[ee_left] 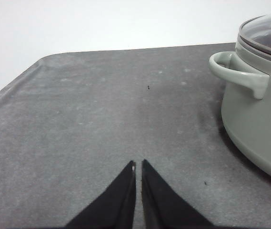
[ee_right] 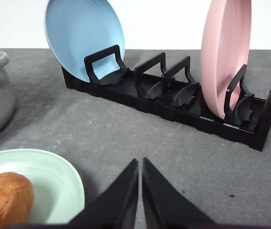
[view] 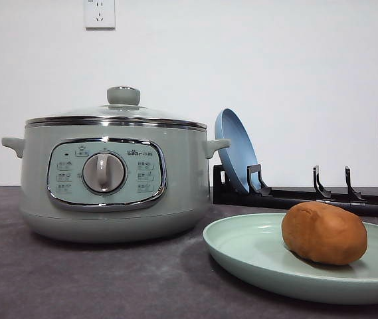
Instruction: Transfer potato from steamer to green plate
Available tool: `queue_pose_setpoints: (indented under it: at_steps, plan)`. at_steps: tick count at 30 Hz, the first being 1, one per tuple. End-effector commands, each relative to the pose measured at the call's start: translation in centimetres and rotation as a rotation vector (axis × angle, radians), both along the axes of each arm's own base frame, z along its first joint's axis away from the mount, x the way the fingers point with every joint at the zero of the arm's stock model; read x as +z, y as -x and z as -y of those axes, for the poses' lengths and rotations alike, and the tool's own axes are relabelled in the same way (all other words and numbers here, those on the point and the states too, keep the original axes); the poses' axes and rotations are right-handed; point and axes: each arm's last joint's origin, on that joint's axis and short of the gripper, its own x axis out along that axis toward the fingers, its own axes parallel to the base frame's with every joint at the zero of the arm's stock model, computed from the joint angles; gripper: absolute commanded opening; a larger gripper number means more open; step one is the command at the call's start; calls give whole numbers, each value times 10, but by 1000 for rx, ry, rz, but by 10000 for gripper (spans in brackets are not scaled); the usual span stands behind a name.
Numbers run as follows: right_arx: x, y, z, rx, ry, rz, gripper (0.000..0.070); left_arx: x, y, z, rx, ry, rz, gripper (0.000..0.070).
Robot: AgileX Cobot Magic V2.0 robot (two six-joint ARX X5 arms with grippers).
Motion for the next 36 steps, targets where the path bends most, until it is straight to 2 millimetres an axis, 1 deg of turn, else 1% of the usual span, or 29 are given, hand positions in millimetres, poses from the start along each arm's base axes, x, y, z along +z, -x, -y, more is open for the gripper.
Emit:
queue_pose_setpoints:
  at_steps: [1, 36]
  plan:
    - [-1, 0, 0, -3, -10, -4, 0, -7, -1, 0, 6, 11, -24, 15]
    - [-1, 0, 0, -3, -10, -4, 0, -7, -1, 0, 6, 11, -24, 15]
